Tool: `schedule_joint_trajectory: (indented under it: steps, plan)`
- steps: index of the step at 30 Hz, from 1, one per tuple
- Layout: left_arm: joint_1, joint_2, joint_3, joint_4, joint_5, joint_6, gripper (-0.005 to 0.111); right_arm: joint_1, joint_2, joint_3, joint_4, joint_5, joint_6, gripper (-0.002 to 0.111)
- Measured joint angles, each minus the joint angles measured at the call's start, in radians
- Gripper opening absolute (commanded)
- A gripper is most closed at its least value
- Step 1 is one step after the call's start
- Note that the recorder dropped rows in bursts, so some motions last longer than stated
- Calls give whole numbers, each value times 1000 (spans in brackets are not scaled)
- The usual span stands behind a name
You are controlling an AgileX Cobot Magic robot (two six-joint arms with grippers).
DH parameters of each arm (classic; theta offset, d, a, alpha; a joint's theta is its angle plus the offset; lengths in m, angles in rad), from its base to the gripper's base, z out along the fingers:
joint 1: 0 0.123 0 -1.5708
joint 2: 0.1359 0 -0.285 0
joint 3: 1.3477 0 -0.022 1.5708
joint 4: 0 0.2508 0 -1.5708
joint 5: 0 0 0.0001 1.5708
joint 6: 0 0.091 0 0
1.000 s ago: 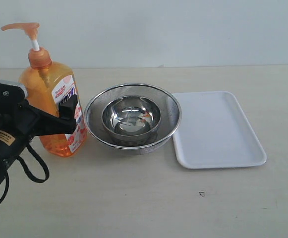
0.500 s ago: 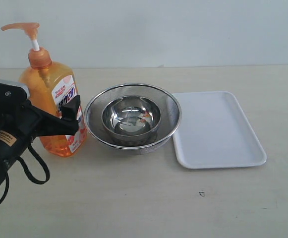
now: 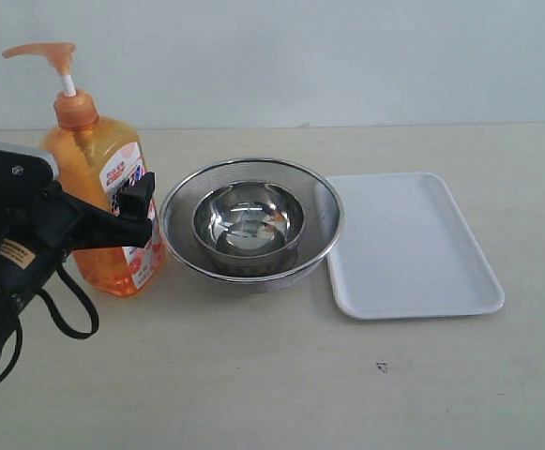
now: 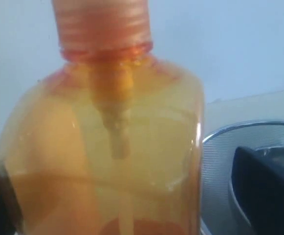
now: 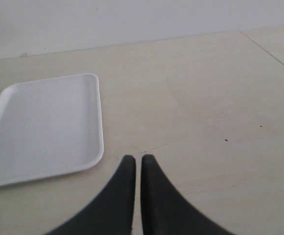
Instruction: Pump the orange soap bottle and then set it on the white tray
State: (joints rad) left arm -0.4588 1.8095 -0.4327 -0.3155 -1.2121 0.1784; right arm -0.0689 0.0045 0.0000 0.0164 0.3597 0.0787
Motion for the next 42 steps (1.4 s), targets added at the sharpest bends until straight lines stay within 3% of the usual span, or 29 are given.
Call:
schedule_joint_trajectory:
  steps: [2, 11, 13, 18, 19, 30, 42]
  plan:
    - [0, 0, -13, 0, 0, 0, 80, 0, 0, 0, 0, 0, 0, 1]
    - [4, 0, -45, 2, 5, 0, 74, 0, 0, 0, 0, 0, 0, 1]
    - [4, 0, -45, 2, 10, 0, 61, 0, 0, 0, 0, 0, 0, 1]
    - [6, 0, -46, -6, 20, 9, 9, 0, 0, 0, 0, 0, 0, 1]
    - [6, 0, -48, -6, 22, 15, 5, 0, 0, 0, 0, 0, 0, 1]
    - [6, -11, -58, -42, 55, 246, 5, 0, 0, 0, 0, 0, 0, 1]
    - [6, -11, -58, -18, 101, 387, 5, 0, 0, 0, 0, 0, 0, 1]
